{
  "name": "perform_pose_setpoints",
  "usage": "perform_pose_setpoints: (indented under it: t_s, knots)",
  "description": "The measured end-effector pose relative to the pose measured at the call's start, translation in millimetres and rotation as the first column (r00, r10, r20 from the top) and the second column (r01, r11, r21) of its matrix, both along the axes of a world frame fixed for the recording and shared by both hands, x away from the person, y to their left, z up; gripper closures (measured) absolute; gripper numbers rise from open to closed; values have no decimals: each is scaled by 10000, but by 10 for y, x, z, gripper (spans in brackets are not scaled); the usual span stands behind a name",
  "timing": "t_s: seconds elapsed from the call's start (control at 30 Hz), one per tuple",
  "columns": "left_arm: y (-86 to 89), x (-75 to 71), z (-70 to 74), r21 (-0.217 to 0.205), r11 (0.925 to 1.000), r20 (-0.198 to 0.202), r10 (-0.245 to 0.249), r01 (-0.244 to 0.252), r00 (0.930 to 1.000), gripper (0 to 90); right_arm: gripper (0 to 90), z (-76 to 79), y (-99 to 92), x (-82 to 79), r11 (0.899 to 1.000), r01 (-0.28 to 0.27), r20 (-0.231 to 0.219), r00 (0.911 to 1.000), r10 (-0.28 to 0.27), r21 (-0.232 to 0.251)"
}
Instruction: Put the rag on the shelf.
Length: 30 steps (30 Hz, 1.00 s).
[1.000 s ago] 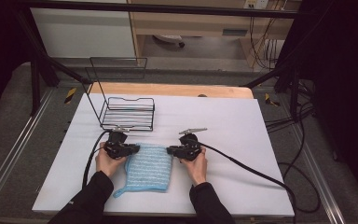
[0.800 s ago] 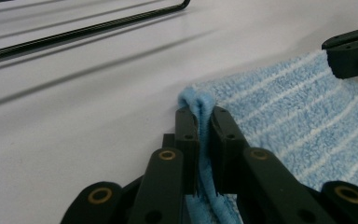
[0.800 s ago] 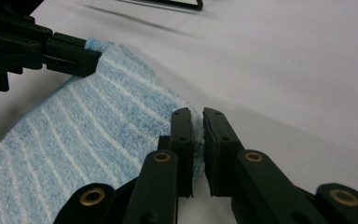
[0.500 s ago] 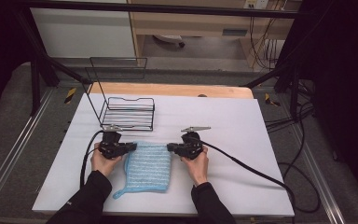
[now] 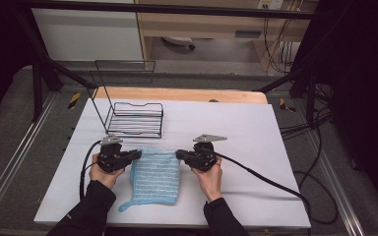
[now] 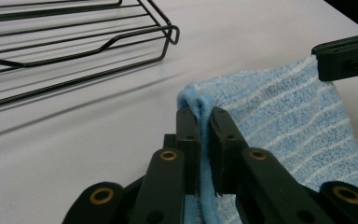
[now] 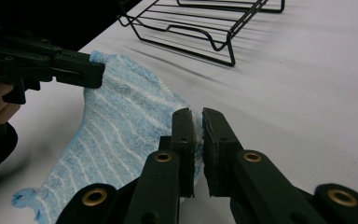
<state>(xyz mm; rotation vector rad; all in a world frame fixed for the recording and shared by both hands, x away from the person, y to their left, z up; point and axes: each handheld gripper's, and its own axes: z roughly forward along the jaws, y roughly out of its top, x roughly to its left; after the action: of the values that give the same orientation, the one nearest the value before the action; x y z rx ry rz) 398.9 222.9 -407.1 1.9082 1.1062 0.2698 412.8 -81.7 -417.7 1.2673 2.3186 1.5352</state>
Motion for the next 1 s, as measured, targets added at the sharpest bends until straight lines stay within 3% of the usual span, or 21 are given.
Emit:
perform_pose_setpoints:
  t_s: [0.3,0.43,0.73,1.0]
  knots:
    - [34,-105,131,-512,9987,498,53,-28,9987,833,843,153,-19,-79,9995,9,639,9980,-29,323]
    - [40,-158,227,-654,9979,940,40,22,9956,833,844,222,-42,-100,9987,56,889,9960,-100,504]
    - [72,-243,383,-959,9954,1562,151,0,9876,832,844,439,-24,-196,9987,14,1768,9842,-104,508]
    - [103,-318,527,-1165,9932,2193,284,-28,9752,832,845,608,-1,-261,9987,66,2424,9700,-188,512]
